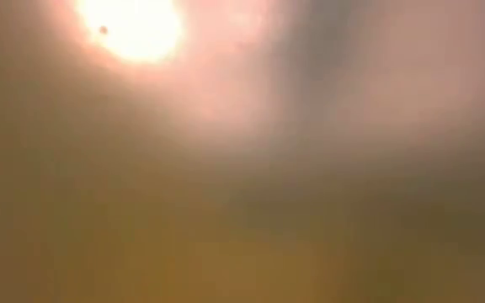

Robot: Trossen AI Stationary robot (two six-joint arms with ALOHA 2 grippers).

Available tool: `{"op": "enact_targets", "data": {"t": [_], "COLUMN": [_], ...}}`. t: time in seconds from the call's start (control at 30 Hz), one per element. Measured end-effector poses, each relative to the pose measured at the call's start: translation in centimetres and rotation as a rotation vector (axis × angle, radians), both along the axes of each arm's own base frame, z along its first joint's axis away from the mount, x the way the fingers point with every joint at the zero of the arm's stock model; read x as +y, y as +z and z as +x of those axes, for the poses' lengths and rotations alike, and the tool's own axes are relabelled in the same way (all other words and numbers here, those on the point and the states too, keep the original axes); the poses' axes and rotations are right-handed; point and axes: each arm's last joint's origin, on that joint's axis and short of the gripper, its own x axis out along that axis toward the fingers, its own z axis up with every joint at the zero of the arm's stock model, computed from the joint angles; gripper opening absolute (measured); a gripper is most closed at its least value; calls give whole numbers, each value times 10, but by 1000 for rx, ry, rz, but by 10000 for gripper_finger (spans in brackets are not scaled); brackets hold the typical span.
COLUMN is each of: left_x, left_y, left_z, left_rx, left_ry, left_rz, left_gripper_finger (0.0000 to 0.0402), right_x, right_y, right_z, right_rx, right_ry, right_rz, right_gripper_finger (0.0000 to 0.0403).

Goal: Pick & Place Food Item
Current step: Put the purple spoon into the yellow bin

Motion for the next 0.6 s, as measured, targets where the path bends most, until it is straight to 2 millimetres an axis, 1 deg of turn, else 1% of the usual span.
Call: {"op": "enact_targets", "data": {"t": [0.13,0.27,0.4,0.5,0.6], "left_x": [1,2,2,2,2], "left_y": [0,0,0,0,0], "left_z": [0,0,0,0,0], "left_rx": [-2,3,7,7,7], "left_ry": [37,113,161,166,166], "left_rz": [29,-6,-48,-53,-53], "left_gripper_finger": [174,174,174,174,174], "right_x": [-20,-32,-42,-53,-66], "right_y": [-4,-7,-13,-17,-21], "right_z": [0,-3,-7,-8,-7], "right_rx": [33,92,141,145,97], "right_ry": [105,249,349,425,486], "right_rz": [-49,-117,-152,-121,-45], "right_gripper_finger": [136,136,136,136,136]}}
